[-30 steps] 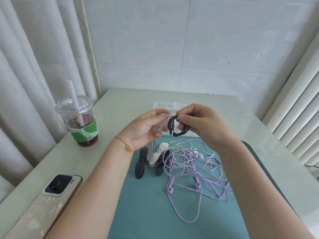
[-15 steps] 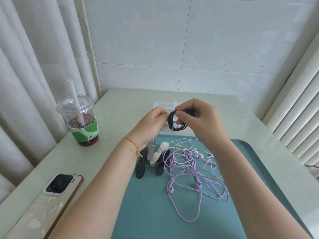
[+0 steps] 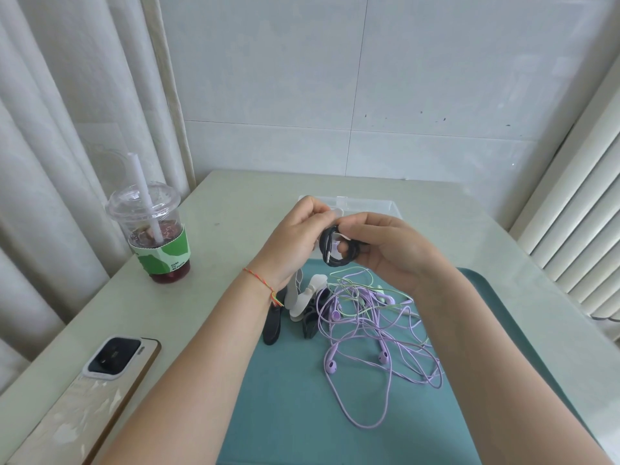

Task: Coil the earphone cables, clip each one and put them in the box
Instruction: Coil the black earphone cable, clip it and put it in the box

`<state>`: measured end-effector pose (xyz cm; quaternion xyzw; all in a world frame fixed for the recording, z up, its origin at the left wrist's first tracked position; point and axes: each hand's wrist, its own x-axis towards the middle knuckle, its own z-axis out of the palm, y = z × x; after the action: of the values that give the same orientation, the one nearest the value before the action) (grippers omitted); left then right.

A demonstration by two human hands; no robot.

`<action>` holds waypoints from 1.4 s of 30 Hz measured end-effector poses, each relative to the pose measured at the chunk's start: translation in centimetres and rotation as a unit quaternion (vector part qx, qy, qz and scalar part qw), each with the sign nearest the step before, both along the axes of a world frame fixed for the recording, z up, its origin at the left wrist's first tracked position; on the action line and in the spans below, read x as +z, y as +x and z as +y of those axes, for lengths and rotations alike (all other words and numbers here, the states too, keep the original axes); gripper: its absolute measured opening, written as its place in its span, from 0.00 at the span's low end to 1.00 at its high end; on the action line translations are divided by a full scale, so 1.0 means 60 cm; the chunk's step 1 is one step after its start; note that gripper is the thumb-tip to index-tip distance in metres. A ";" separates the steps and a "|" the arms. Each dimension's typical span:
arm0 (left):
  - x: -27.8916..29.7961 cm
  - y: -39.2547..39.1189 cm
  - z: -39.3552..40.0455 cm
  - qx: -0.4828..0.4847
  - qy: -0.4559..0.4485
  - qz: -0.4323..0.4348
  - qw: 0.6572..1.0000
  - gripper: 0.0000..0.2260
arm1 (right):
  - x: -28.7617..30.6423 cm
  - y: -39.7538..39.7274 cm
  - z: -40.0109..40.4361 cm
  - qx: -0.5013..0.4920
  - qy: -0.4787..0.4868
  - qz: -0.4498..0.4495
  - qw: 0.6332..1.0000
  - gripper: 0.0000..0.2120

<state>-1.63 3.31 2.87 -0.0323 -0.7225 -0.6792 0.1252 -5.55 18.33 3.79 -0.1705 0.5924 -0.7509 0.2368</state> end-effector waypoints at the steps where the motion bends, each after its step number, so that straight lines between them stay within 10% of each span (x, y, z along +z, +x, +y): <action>1: 0.001 0.000 0.000 -0.003 0.009 -0.007 1.000 0.08 | -0.001 -0.001 0.000 -0.002 -0.004 -0.004 1.000 0.07; 7: -0.010 -0.001 -0.008 -0.088 0.001 -0.008 0.996 0.20 | -0.006 -0.007 0.000 0.004 -0.023 -0.037 0.999 0.12; 18: -0.008 0.000 0.000 -0.062 0.061 0.023 0.996 0.11 | -0.005 -0.015 0.005 0.023 -0.051 -0.051 0.997 0.11; 26: -0.020 -0.015 -0.018 0.130 -0.204 0.094 0.966 0.03 | -0.010 -0.007 0.003 -0.031 0.006 0.029 0.999 0.06; 42: -0.024 -0.021 -0.009 0.244 0.007 0.033 0.969 0.08 | -0.005 0.015 -0.018 -0.175 0.212 0.148 0.950 0.16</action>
<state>-2.90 2.78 1.43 0.1236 -0.6993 -0.6317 0.3110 -4.66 17.22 3.51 -0.1190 0.7871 -0.6038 0.0417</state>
